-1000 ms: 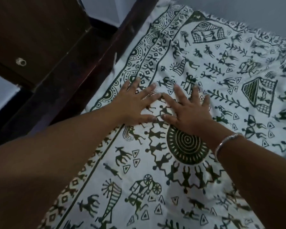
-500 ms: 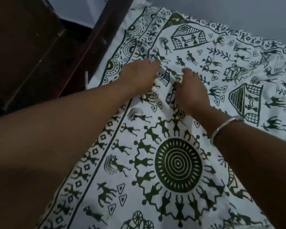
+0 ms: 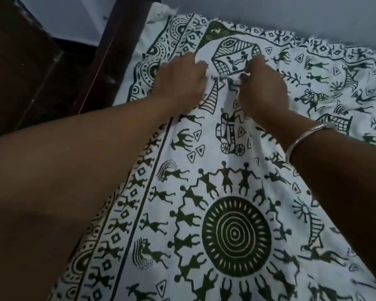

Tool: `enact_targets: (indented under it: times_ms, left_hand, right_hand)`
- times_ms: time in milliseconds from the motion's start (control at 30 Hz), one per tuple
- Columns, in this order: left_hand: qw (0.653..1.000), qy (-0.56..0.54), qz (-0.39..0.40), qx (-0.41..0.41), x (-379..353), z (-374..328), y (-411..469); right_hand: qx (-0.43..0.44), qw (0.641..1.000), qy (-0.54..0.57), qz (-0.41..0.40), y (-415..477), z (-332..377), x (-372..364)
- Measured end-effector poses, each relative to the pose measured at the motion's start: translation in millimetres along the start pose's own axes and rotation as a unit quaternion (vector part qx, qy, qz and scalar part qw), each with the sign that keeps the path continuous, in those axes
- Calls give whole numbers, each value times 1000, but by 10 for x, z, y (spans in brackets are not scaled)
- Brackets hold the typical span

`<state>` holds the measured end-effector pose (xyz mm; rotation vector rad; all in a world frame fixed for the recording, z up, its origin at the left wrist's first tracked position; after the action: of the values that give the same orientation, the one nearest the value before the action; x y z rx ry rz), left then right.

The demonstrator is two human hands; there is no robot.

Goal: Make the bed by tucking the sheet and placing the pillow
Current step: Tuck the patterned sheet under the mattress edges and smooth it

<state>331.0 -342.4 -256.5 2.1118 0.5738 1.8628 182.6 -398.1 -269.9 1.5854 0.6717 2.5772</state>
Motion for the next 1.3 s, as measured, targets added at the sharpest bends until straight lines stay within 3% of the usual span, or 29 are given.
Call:
enact_targets:
  times_ms: [100, 200, 333, 500, 567, 633, 700, 833, 1033, 1167, 1233, 1300]
  left_hand:
    - [1000, 3, -2, -7, -60, 54, 126]
    - [997, -41, 43, 43, -242, 150, 278]
    - [988, -11, 118, 99, -466, 300, 468]
    - [974, -6, 194, 116, -619, 331, 635]
    - [977, -23, 166, 133, -603, 293, 706]
    - [984, -47, 60, 161, -485, 318, 803]
    - [986, -83, -9, 145, -431, 334, 865]
    - [985, -61, 149, 67, -820, 323, 727]
    - [993, 29, 116, 13, -854, 345, 785]
    - [993, 97, 71, -10, -666, 358, 969]
    - [990, 73, 116, 26, -684, 439, 1018]
    - [985, 25, 163, 43, -737, 475, 1035]
  right_hand:
    - [35, 998, -24, 53, 22, 34, -133]
    - [-18, 999, 5, 47, 149, -9, -199]
    - [-65, 993, -28, 94, 332, -60, -394]
    - [-14, 981, -108, 161, 487, -9, -608]
    - [-12, 984, -106, 143, 580, 11, -607]
    - [-23, 997, -62, 49, 725, 52, -494]
    - [-21, 1000, -6, -20, 874, 108, -452]
    - [103, 965, -142, 193, 775, 87, -1045]
    - [57, 982, -117, 139, 641, 62, -1044]
    - [131, 966, -189, 121, 752, 239, -937]
    - [186, 954, -200, 128, 900, 349, -904]
    - [180, 959, -141, 166, 1018, 411, -915]
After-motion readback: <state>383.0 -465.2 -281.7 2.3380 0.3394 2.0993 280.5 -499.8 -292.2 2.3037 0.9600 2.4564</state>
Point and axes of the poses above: each hand's wrist, its own y-axis towards the middle knuckle, its own x-axis out of the back of the hand, z = x × y, the point moved 6 cm from there along y, towards the middle knuckle, and after that the axes turned 14 degrees about -z, right-handed, at the moved point
